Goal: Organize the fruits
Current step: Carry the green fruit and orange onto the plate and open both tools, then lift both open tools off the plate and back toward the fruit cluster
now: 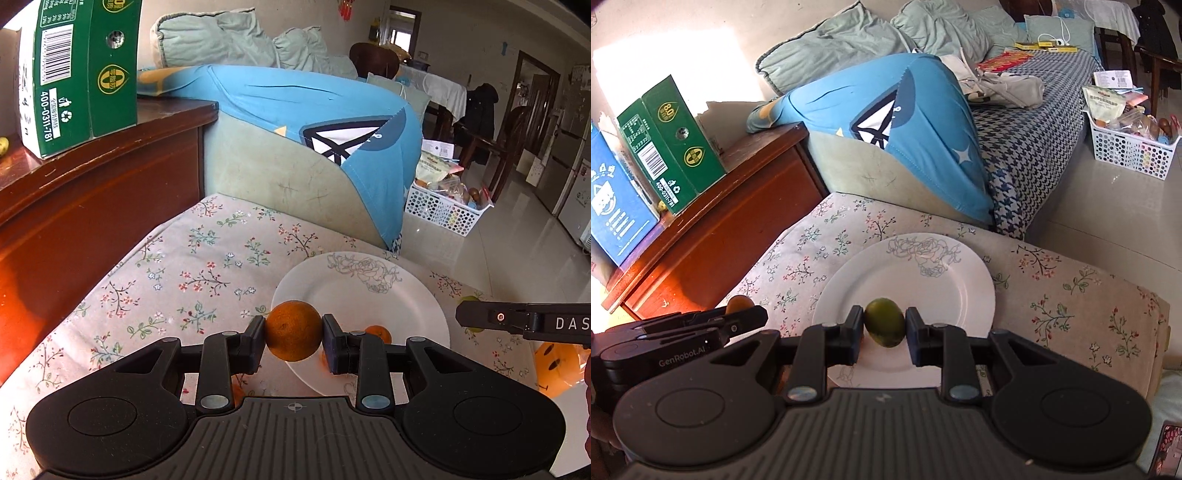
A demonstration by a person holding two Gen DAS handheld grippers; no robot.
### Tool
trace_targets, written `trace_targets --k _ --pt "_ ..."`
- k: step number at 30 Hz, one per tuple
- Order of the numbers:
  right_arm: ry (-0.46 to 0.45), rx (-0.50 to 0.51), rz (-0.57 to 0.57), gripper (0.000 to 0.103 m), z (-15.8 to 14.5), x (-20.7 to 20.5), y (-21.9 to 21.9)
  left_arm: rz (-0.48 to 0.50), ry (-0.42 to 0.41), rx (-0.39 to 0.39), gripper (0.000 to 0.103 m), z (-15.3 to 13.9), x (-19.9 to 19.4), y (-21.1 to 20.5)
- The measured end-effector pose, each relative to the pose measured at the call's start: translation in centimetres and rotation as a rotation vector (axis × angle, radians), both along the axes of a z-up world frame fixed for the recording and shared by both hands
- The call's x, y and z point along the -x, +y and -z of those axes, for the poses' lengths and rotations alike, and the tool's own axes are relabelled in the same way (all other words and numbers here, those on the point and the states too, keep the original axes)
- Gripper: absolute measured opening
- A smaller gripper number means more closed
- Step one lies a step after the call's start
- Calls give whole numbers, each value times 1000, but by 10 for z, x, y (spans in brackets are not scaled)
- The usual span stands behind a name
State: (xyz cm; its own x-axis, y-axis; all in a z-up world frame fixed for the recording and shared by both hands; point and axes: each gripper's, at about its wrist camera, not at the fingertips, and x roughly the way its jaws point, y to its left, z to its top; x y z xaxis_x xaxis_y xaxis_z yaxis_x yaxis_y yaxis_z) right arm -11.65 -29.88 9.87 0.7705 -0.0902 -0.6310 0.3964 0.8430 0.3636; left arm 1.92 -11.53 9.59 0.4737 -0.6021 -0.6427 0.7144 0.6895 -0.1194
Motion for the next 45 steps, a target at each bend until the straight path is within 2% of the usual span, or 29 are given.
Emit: trace_targets --k 15,22,29,30,32,33,34,38,40,45 --pt "121 -133 94 25 38 -27 -22 55 79 -69 30 41 -34 -51" --pt "153 -148 129 25 46 -33 -25 67 107 -95 30 54 -41 -62" --pt "133 -139 164 28 44 -34 -28 61 102 -60 34 44 -43 -65" --pt "124 -141 168 28 42 -33 -28 60 106 -52 36 42 -43 -64" --pt "107 -146 169 29 39 -33 -30 60 92 -40 48 35 -41 -63" --pt "105 -143 166 31 38 -33 -30 53 76 -44 59 31 -40 -63" --pt "103 -133 165 32 37 -33 -29 47 62 -49 65 29 -38 -62" --pt "95 -82 144 35 31 -34 -23 35 23 -84 68 16 -33 -58" --pt "91 -72 129 39 29 -34 -20 29 29 -87 70 13 -32 -53" --pt "84 -19 95 39 25 -32 -10 12 41 -97 75 9 -26 -38"
